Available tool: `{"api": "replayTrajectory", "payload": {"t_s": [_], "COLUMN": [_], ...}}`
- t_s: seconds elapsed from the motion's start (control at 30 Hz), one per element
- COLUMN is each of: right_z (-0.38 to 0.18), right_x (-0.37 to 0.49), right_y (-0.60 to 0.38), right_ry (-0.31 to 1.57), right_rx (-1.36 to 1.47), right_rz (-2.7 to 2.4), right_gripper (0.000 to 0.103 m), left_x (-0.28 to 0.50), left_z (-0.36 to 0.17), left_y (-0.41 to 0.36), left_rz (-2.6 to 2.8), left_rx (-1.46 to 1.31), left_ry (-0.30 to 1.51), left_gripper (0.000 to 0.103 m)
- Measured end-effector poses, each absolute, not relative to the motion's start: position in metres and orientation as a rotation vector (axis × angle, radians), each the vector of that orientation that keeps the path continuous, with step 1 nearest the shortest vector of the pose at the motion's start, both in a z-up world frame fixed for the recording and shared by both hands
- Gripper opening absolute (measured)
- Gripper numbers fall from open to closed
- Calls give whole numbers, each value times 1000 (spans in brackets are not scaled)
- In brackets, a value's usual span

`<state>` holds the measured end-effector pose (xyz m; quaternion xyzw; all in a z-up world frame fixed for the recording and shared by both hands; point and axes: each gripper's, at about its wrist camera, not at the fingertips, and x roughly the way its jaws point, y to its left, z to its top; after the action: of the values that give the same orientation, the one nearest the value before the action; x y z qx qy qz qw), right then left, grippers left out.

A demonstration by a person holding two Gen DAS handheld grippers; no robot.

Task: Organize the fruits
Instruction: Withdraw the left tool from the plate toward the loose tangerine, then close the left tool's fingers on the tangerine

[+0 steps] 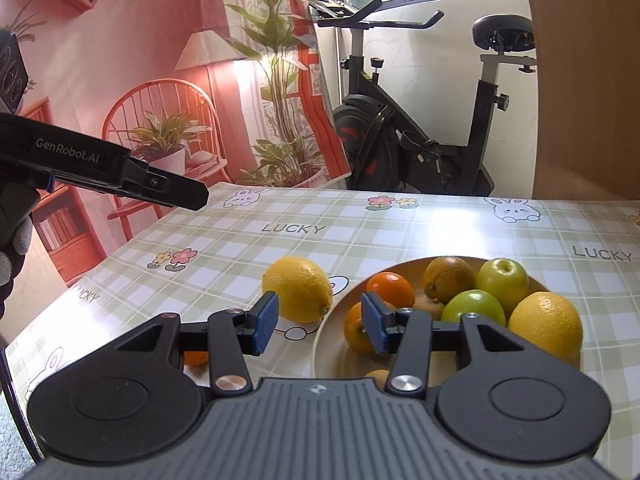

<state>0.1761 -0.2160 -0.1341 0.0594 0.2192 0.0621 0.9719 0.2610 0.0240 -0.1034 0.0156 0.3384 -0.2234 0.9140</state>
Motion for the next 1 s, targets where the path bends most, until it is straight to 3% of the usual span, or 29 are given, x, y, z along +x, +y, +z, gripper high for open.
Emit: {"api": "replayTrajectory", "payload": {"t_s": [0.4, 1.0], "right_z": [-161, -180], "right_x": [204, 232], "right_y": [-152, -128], "right_ry": [566, 646], "right_rx": [24, 23], "right_rz": [299, 355], "right_gripper": [49, 49], "left_x": [255, 255], "left_z": [-154, -188], "left_y": [69, 58], "left_rz": [-436, -506], "left_rx": [-108, -119], "left_ry": [813, 906], "left_gripper": [51, 51]}}
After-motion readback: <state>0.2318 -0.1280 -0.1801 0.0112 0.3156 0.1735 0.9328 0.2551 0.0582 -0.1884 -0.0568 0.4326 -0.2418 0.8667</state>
